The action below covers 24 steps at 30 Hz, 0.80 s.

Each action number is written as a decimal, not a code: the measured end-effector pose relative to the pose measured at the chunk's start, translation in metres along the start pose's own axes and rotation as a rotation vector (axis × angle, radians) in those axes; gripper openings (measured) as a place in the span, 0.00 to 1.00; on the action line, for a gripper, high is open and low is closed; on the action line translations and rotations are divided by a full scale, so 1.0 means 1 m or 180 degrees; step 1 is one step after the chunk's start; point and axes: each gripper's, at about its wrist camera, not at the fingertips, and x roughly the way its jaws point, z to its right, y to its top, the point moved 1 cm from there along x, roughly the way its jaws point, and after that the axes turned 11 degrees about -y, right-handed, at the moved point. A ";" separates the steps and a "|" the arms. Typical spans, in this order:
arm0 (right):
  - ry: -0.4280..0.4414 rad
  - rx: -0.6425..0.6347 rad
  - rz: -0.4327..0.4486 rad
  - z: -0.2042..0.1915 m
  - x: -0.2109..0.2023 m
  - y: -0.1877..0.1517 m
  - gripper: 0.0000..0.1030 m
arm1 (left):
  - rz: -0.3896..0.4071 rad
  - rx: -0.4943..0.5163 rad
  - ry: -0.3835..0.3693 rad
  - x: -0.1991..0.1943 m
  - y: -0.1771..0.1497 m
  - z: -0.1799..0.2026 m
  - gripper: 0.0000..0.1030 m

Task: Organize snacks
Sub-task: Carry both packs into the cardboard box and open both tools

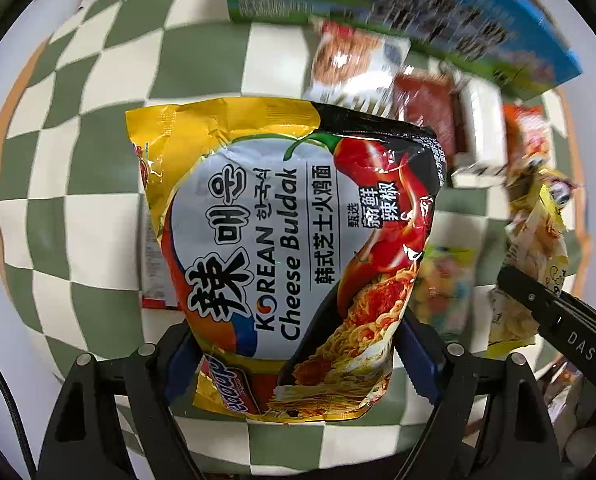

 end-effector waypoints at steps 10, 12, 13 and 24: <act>0.0551 -0.0259 0.0493 -0.030 -0.133 0.030 0.42 | 0.0443 -0.0048 -0.0498 -0.123 -0.026 0.008 0.83; 0.0601 -0.0300 0.0623 -0.037 -0.156 0.057 0.42 | 0.0490 -0.0003 -0.0542 -0.137 -0.019 0.011 0.83; 0.0611 -0.0313 0.0696 -0.040 -0.164 0.071 0.42 | 0.0515 0.0017 -0.0568 -0.139 -0.015 0.012 0.83; 0.0294 -0.0382 0.0736 -0.062 -0.127 0.249 0.42 | 0.0108 0.0007 -0.0268 -0.038 0.047 0.009 0.83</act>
